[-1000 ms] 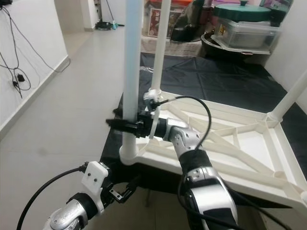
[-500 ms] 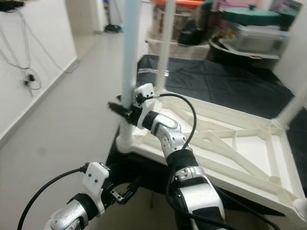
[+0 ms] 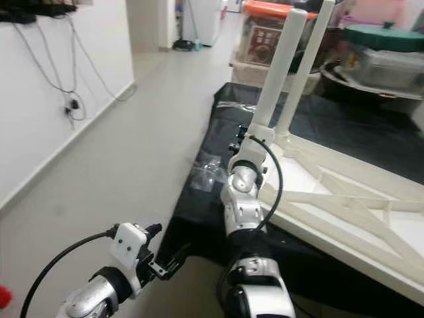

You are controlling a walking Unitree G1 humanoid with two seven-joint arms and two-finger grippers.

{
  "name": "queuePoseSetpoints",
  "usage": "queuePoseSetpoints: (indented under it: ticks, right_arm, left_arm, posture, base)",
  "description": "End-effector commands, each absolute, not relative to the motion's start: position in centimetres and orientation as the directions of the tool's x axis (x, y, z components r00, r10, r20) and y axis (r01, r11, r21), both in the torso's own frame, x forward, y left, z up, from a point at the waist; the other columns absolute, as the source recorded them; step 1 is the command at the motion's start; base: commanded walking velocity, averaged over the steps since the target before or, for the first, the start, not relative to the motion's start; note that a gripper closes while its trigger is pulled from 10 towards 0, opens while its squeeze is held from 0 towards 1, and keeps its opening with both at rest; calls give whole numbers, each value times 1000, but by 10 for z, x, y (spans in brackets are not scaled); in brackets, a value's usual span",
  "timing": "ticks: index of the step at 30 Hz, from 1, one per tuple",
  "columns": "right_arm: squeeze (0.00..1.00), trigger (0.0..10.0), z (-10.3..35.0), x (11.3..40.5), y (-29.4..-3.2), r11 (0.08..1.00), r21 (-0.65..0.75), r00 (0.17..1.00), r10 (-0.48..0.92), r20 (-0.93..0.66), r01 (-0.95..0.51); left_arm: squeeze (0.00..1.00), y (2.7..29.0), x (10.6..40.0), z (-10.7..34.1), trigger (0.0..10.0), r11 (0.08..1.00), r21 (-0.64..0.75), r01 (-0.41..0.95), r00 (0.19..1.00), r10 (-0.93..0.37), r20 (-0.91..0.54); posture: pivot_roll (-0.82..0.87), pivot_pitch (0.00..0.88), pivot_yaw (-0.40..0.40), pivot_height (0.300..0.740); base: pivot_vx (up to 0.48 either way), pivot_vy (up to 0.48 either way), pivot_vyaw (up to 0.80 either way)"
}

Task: Building children table

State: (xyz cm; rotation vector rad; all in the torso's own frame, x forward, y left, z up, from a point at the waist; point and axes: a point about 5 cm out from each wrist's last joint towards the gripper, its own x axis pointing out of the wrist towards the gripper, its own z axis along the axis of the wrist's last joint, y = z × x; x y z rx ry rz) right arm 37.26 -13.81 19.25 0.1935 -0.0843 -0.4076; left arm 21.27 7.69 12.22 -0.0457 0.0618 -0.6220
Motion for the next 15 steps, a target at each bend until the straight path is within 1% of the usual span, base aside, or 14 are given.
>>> queuePoseSetpoints:
  ticks: [1, 2, 3, 4, 7, 8, 9, 10, 12, 13, 14, 15]
  right_arm:
    - [0, 0, 165, 367, -143, 849, 288, 895, -437, -87, 442]
    - [0, 10000, 165, 368, -138, 864, 284, 909, -410, -79, 415]
    - [0, 10000, 165, 368, -138, 864, 284, 909, -410, -79, 415]
    - [1000, 10000, 167, 370, -132, 887, 301, 934, -353, -49, 351]
    - [1000, 10000, 177, 370, -127, 911, 298, 954, -301, 8, 285]
    - [0, 10000, 180, 371, -130, 917, 292, 956, -293, 28, 273]
    - [0, 10000, 185, 373, -130, 927, 304, 967, -247, 59, 218]
    - [0, 10000, 185, 373, -130, 927, 304, 967, -247, 59, 218]
    - [0, 10000, 195, 377, -131, 934, 346, 982, -139, 127, 87]
    - [0, 10000, 198, 380, -130, 936, 351, 987, -33, 159, -25]
    - [0, 10000, 198, 380, -130, 936, 351, 987, -33, 159, -25]
    - [0, 10000, 201, 382, -129, 924, 342, 977, 116, 177, -172]
  left_arm:
    - [0, 76, 212, 119, 10000, 809, -70, 583, 808, -587, -58]
    - [0, 76, 212, 119, 10000, 809, -71, 584, 807, -587, -58]
    - [0, 76, 212, 119, 10000, 809, -71, 584, 807, -587, -58]
    - [0, 76, 212, 119, 10000, 809, -71, 584, 807, -588, -58]
    - [0, 76, 211, 119, 10000, 809, -72, 584, 807, -588, -56]
    - [0, 76, 211, 119, 10000, 809, -72, 583, 807, -587, -57]
    - [0, 76, 211, 119, 10000, 809, -73, 584, 807, -587, -56]
    - [0, 76, 211, 119, 10000, 809, -73, 584, 807, -587, -56]
    - [0, 76, 211, 119, 10000, 808, -73, 584, 807, -588, -56]
    - [0, 75, 211, 119, 10000, 808, -74, 585, 806, -589, -56]
    - [0, 75, 211, 119, 10000, 808, -74, 585, 806, -589, -56]
    - [0, 75, 211, 119, 10000, 807, -75, 585, 806, -589, -56]
  posture:
    - [134, 74, -59, 740]
    - [134, 74, -60, 740]
    - [134, 74, -60, 740]
    - [134, 74, -60, 740]
    - [132, 72, -63, 740]
    - [131, 71, -64, 740]
    - [130, 71, -64, 740]
    - [130, 71, -64, 740]
    - [129, 68, -63, 740]
    - [128, 65, -62, 740]
    - [128, 65, -62, 740]
    - [128, 65, -62, 740]
  base:
    - [0, 0, 0]
    - [0, 0, 0]
    - [0, 0, 0]
    - [0, 0, 0]
    - [0, 0, 0]
    - [0, 0, 0]
    - [0, 0, 0]
    - [0, 0, 0]
    - [0, 0, 0]
    - [0, 0, 0]
    - [0, 0, 0]
    - [0, 0, 0]
